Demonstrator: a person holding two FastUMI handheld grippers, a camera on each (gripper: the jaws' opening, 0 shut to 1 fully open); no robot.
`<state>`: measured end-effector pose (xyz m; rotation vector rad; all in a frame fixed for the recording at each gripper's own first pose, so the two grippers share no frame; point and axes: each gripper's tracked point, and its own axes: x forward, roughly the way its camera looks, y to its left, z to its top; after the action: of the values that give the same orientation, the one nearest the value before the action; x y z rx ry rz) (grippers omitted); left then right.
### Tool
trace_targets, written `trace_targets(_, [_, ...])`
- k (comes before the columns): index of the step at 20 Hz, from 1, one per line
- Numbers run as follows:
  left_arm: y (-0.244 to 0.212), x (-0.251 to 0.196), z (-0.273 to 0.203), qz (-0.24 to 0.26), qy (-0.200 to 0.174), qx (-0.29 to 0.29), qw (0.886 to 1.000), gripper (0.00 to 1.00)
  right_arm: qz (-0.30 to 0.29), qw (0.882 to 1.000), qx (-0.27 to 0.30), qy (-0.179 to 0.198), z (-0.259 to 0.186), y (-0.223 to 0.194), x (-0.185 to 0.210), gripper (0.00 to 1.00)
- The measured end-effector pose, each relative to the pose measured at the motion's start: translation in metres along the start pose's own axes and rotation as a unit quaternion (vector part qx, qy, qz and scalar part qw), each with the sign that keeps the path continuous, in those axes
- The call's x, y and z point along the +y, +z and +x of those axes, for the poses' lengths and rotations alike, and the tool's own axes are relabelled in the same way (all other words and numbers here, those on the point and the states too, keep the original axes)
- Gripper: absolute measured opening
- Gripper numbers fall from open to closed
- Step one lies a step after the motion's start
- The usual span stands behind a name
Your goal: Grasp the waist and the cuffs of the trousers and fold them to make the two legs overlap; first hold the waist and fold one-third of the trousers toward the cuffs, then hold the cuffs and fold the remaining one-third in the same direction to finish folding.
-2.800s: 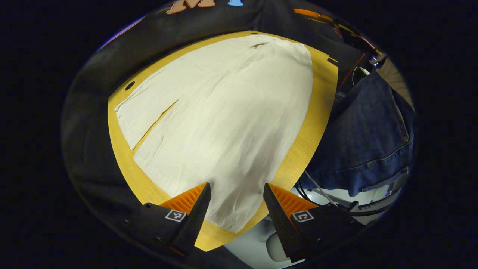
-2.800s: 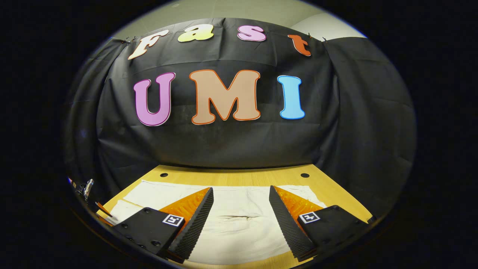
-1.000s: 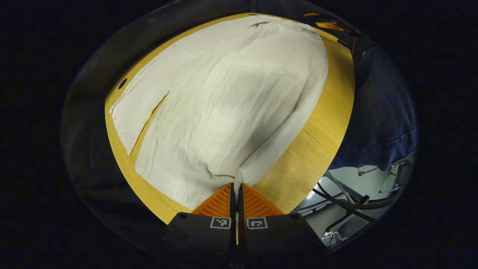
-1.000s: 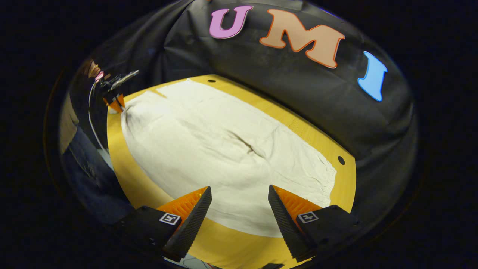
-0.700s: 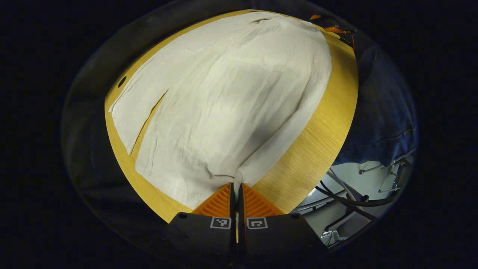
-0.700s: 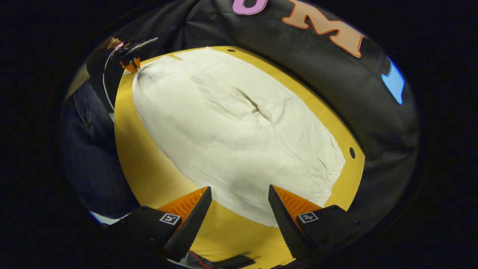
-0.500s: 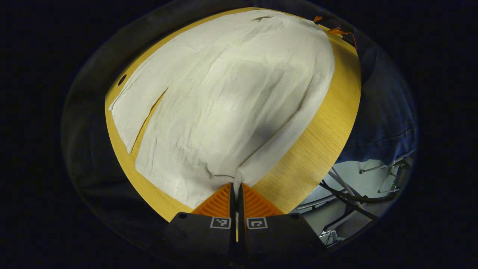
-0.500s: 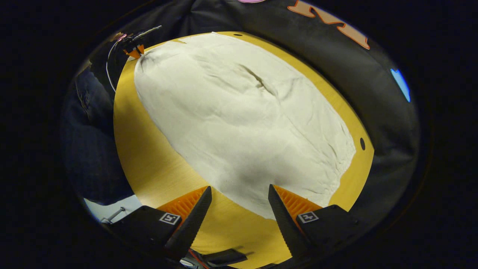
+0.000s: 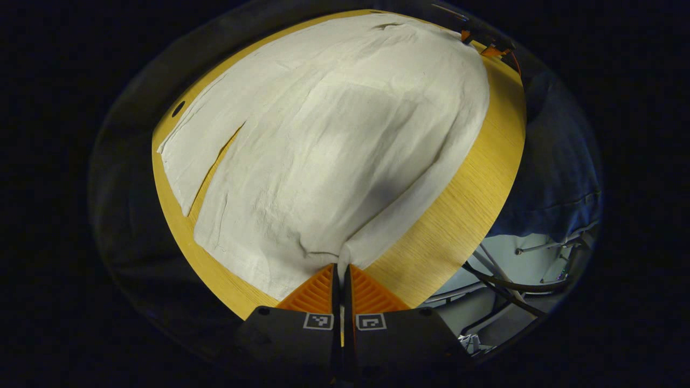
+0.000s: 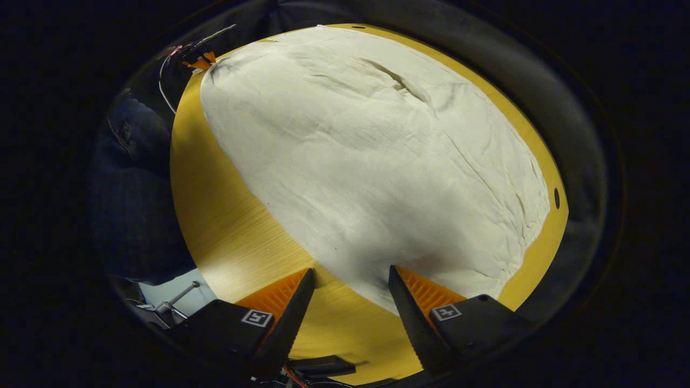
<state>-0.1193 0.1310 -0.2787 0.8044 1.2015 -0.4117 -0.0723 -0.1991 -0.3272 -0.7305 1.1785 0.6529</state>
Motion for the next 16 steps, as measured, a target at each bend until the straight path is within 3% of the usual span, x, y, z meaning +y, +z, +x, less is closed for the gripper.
trace_targets(1, [0.0,0.0,0.0,-0.001,-0.001,0.0,1.0,0.01,0.002,1.0,0.004,-0.001,0.0,0.001,-0.001,0.9])
trace_targets(2, [0.0,0.0,0.0,-0.001,-0.002,0.0,1.0,0.01,0.006,1.0,0.009,-0.001,0.0,-0.001,-0.002,0.82])
trace_targets(4, [0.001,0.0,0.0,-0.002,-0.004,-0.001,1.0,0.01,0.006,1.0,0.022,-0.004,-0.001,-0.001,-0.002,0.86])
trace_targets(6, [0.0,0.0,0.001,-0.009,-0.007,-0.002,1.0,0.01,0.004,1.0,0.028,-0.005,-0.004,0.002,-0.004,0.73])
trace_targets(7, [0.0,-0.001,0.001,-0.015,-0.009,-0.002,1.0,0.01,0.003,1.0,0.029,-0.007,-0.003,0.001,-0.006,0.73])
trace_targets(8, [0.0,-0.001,0.001,-0.019,-0.011,-0.003,1.0,0.01,0.004,0.999,0.03,-0.01,-0.002,0.001,-0.009,0.49])
trace_targets(11, [-0.001,-0.001,0.002,-0.019,-0.012,-0.005,1.0,0.01,0.008,0.999,0.03,-0.028,-0.002,0.002,-0.018,0.27])
trace_targets(13, [0.0,-0.001,0.002,-0.018,-0.011,-0.006,1.0,0.01,0.009,0.999,0.028,-0.032,-0.003,0.002,-0.019,0.03])
trace_targets(15, [0.001,0.0,0.002,-0.018,-0.01,-0.008,1.0,0.0,0.017,0.999,0.028,-0.038,-0.001,0.0,-0.02,0.08])
trace_targets(16, [0.001,-0.001,0.002,-0.02,-0.009,-0.011,1.0,0.01,0.024,0.999,0.024,-0.04,-0.004,0.002,-0.02,0.03])
